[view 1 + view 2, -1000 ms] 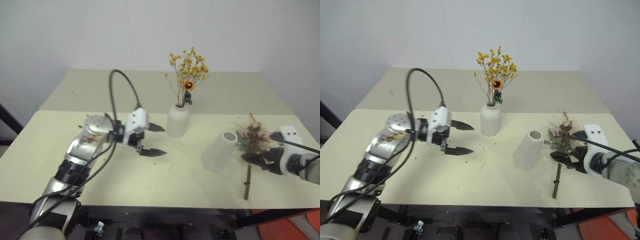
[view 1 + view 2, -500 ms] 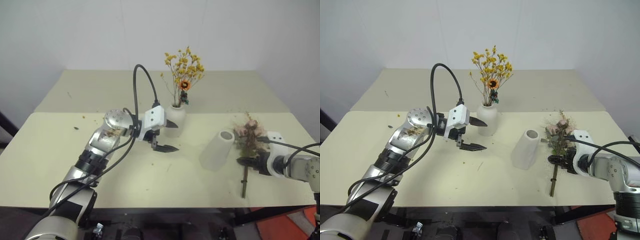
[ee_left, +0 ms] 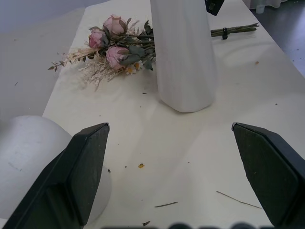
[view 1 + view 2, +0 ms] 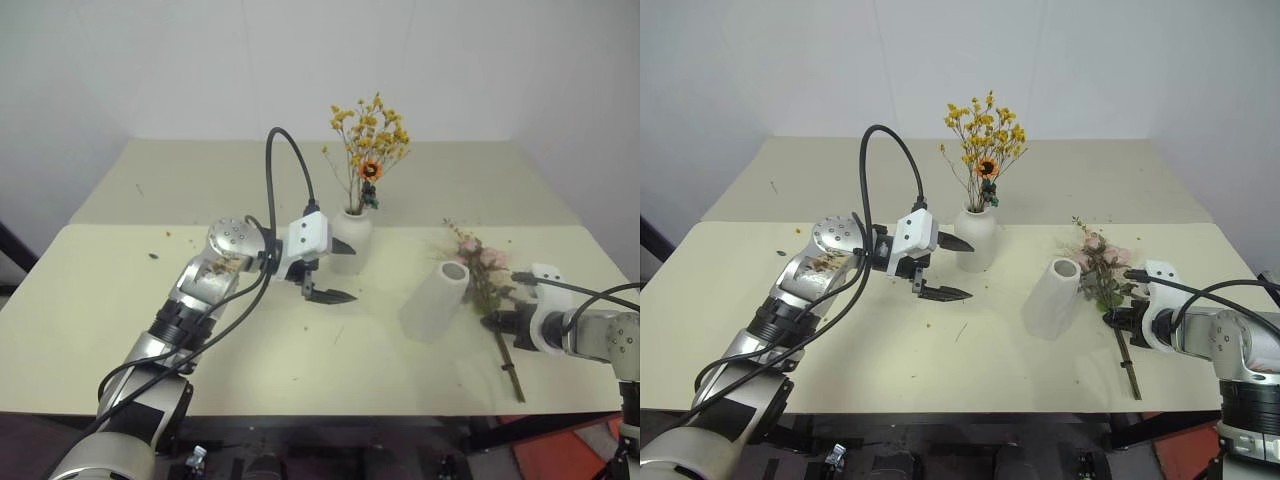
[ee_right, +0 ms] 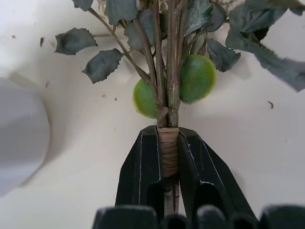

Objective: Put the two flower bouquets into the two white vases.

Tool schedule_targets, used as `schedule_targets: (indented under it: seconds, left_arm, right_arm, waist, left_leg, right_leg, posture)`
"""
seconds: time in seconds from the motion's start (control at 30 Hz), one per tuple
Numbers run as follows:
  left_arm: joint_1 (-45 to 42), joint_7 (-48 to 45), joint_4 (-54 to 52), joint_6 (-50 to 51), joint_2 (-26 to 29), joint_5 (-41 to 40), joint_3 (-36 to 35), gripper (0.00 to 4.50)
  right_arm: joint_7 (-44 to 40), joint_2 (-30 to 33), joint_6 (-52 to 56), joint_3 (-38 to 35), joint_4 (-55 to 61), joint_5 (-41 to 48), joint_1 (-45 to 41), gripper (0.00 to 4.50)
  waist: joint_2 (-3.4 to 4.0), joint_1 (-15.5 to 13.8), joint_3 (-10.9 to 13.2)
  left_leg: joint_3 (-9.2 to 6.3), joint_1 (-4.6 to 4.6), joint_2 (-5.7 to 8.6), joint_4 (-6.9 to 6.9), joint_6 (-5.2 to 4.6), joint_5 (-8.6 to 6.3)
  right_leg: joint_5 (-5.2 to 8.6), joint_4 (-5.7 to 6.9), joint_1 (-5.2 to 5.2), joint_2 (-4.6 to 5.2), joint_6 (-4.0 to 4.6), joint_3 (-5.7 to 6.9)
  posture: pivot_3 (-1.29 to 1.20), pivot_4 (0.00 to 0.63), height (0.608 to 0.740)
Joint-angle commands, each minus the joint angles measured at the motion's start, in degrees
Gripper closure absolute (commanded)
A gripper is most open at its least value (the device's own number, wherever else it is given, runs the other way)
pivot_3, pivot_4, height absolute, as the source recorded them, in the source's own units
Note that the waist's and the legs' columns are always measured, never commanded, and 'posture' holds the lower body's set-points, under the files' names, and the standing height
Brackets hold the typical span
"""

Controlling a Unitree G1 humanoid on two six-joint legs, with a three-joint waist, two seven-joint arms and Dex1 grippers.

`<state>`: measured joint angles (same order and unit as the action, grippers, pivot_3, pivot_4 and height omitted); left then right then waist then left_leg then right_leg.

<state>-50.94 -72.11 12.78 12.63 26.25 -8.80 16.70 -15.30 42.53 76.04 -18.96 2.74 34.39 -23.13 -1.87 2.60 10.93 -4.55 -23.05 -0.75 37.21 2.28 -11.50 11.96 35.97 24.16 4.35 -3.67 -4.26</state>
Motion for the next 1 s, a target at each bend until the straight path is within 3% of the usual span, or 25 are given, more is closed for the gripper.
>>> schedule_targets:
  seconds: [0.03, 0.17, 0.3, 0.63, 1.0]
  left_arm:
    - [-2.0, -0.1, -0.4, -0.8, -0.3, -0.5, -1.1, 0.0]
    - [-2.5, -0.7, -0.2, -0.6, -0.5, -1.6, -1.8, 0.0]
    - [-2.8, -1.1, 0.5, -0.9, -0.6, -1.7, -2.1, 0.0]
    - [-1.6, -1.4, -0.5, -0.4, -0.1, -1.6, -3.0, 0.0]
    - [-0.9, -0.7, -1.0, -0.9, 0.9, -0.9, -3.1, 0.0]
  right_arm:
    - [5.6, -4.0, -14.2, -8.1, 6.6, -4.2, -0.3, 4.26]
    - [1.7, -12.2, -32.5, -16.0, 18.7, 0.5, -1.3, 4.26]
    - [-1.3, -16.3, -39.3, -19.8, 24.4, 10.2, -4.2, 4.26]
    - [-3.5, -16.2, -43.1, -13.7, 28.4, 17.3, -3.9, 4.26]
    - [-1.6, -17.6, -45.9, -8.3, 28.3, 16.7, -2.4, 4.26]
  waist:
    - [0.02, 0.0, 0.0]
    - [0.15, 0.0, 0.0]
    - [0.16, 0.0, 0.0]
    - [0.18, 0.1, 0.0]
    - [0.19, -0.1, 0.0]
  left_leg:
    - [0.01, 0.0, 0.0, 0.01, 0.0, 0.0]
    - [0.0, -0.04, 0.0, -0.04, 0.0, 0.0]
    - [0.0, 0.0, 0.0, -0.04, 0.0, 0.0]
    - [0.0, 0.07, -0.01, -0.06, 0.0, 0.0]
    - [0.0, 0.06, -0.01, -0.06, 0.0, 0.0]
  right_leg:
    - [0.01, 0.02, 0.02, 0.0, -0.03, -0.01]
    - [0.03, 0.02, 0.08, 0.0, -0.05, -0.01]
    - [0.02, 0.03, 0.04, 0.0, -0.04, 0.0]
    - [-0.02, 0.06, 0.0, -0.01, 0.03, -0.01]
    - [-0.02, 0.05, 0.01, 0.0, 0.04, 0.0]
  posture:
    - [0.0, 0.15, 0.74]
    - [0.0, 0.15, 0.74]
    - [0.0, 0.15, 0.74]
    - [0.0, 0.15, 0.74]
    - [0.0, 0.15, 0.74]
